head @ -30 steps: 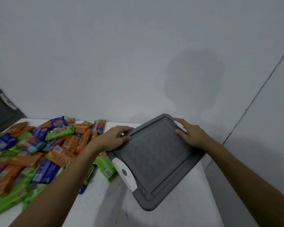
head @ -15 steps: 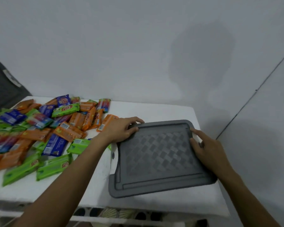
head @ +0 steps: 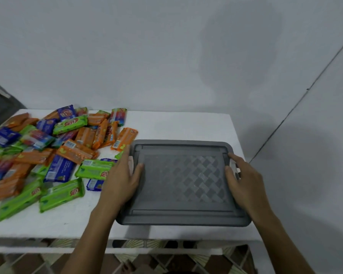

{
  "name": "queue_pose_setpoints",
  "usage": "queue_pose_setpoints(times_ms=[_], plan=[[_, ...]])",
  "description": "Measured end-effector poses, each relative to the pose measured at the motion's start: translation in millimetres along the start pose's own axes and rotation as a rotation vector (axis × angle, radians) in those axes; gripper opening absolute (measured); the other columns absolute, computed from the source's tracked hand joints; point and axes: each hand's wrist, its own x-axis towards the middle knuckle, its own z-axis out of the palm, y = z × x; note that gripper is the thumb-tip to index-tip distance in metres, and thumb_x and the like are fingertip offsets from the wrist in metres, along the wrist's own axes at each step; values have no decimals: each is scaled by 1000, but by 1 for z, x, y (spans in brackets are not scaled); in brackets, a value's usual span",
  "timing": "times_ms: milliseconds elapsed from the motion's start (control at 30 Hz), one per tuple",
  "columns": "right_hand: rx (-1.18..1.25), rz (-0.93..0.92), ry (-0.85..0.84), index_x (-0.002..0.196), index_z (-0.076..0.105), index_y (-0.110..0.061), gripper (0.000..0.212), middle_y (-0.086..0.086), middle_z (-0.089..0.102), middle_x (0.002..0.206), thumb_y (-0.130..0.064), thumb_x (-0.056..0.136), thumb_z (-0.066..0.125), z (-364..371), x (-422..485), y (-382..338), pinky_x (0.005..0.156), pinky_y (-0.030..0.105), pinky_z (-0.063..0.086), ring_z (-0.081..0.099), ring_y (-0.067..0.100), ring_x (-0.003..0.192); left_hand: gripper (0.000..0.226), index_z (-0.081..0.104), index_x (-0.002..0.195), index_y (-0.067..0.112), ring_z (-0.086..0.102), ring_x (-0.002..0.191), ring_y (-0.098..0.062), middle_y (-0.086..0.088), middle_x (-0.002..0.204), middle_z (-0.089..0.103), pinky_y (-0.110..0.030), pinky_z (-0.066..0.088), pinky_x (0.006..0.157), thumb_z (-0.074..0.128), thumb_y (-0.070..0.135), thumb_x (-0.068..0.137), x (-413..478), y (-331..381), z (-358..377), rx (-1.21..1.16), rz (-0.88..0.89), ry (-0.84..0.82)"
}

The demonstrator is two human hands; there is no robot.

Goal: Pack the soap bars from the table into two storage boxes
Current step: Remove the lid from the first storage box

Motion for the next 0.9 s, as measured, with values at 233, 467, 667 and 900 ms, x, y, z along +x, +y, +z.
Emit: queue_pose_setpoints(times_ms=[233, 467, 667, 900], plan=[[37, -41, -4, 137, 54, -18, 41, -9, 59, 70, -19, 96, 57, 4, 2, 8, 64, 17, 47, 56, 7, 60, 52, 44, 139, 7, 63, 77, -35, -16, 85, 68, -33, 37, 58, 47, 38, 97, -17, -1, -6, 109, -12, 67], [488, 229, -78, 129, 52, -39, 30, -17, 62, 112, -27, 102, 45, -3, 0, 25, 73, 18, 56, 66, 0, 92, 36, 65, 98, 13, 62, 85, -29, -11, 91, 66, -48, 52, 73, 40, 39, 102, -20, -33, -18, -591, -277, -153], [463, 311, -67, 125, 58, -28, 28, -14, 62, 110, -31, 101, 44, 7, -11, 40, 78, 25, 52, 62, 5, 100, 26, 59, 117, 34, 60, 106, -17, 5, 117, 64, -46, 52, 88, 43, 42, 98, -22, -34, -18, -765, -433, -188], [130, 164, 109, 112, 68, -15, 22, 3, 65, 100, -22, 97, 55, -4, -7, 37, 67, 20, 45, 59, 4, 80, 19, 62, 99, 41, 58, 96, 4, 16, 101, 64, -33, 49, 79, 42, 38, 99, -24, -33, -16, -708, -328, -124]])
